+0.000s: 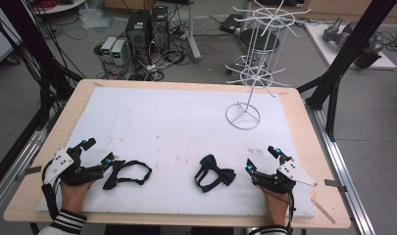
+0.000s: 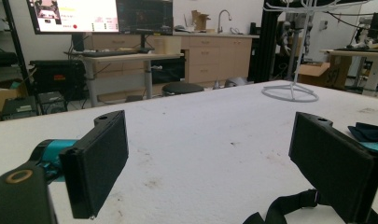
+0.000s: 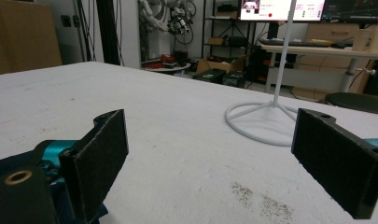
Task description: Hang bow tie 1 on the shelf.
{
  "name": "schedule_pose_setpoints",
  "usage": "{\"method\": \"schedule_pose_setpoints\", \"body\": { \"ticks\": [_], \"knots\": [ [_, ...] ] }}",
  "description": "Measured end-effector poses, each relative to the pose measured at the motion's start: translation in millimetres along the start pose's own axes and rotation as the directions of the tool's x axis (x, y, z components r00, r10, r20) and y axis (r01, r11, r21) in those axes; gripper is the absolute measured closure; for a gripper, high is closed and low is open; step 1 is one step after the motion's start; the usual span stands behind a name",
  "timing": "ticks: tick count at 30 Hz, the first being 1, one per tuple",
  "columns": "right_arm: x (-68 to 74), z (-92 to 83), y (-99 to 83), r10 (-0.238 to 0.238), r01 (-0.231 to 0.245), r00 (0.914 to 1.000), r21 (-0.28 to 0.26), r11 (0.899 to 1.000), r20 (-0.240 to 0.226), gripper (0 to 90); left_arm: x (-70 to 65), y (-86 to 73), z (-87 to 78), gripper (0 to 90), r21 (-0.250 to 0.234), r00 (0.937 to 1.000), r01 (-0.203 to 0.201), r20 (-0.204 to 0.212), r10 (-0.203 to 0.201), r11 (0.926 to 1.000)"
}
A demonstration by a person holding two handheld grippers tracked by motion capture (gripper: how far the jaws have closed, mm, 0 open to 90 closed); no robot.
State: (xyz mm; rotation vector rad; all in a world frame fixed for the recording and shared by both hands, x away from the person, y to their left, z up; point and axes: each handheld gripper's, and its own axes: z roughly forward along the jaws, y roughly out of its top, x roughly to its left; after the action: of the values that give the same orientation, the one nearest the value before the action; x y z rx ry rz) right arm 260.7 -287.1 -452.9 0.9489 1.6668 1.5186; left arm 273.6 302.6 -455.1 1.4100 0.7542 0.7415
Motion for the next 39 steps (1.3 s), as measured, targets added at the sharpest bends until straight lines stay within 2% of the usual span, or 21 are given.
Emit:
{"method": "schedule_pose_setpoints", "body": {
  "ticks": [15,28,32,39],
  "knots": [
    [-0.7,-0.2,-0.2,-0.003,0.003,1.0,-0.009,1.0,0.005,10.3,0.2,0.0,0.0,12.3,0.0,1.0,0.002,0.002,-0.002,1.0],
    [-1.6,0.0,0.2,0.014,-0.014,0.9998,-0.005,1.0,0.014,10.3,-0.3,-0.1,-0.3,12.3,-0.005,1.0,0.002,0.001,-0.002,1.0],
    [-0.2,0.8,0.8,0.006,-0.006,0.9999,0.01,1.0,0.013,10.3,0.4,0.0,-0.2,12.3,-0.002,1.0,-0.002,0.0,0.002,1.0],
    [-3.0,2.8,2.5,0.028,-0.028,0.9996,0.042,0.999,0.004,10.2,0.1,0.0,0.2,12.3,-0.001,1.0,0.005,0.0,-0.005,1.0]
  ]
}}
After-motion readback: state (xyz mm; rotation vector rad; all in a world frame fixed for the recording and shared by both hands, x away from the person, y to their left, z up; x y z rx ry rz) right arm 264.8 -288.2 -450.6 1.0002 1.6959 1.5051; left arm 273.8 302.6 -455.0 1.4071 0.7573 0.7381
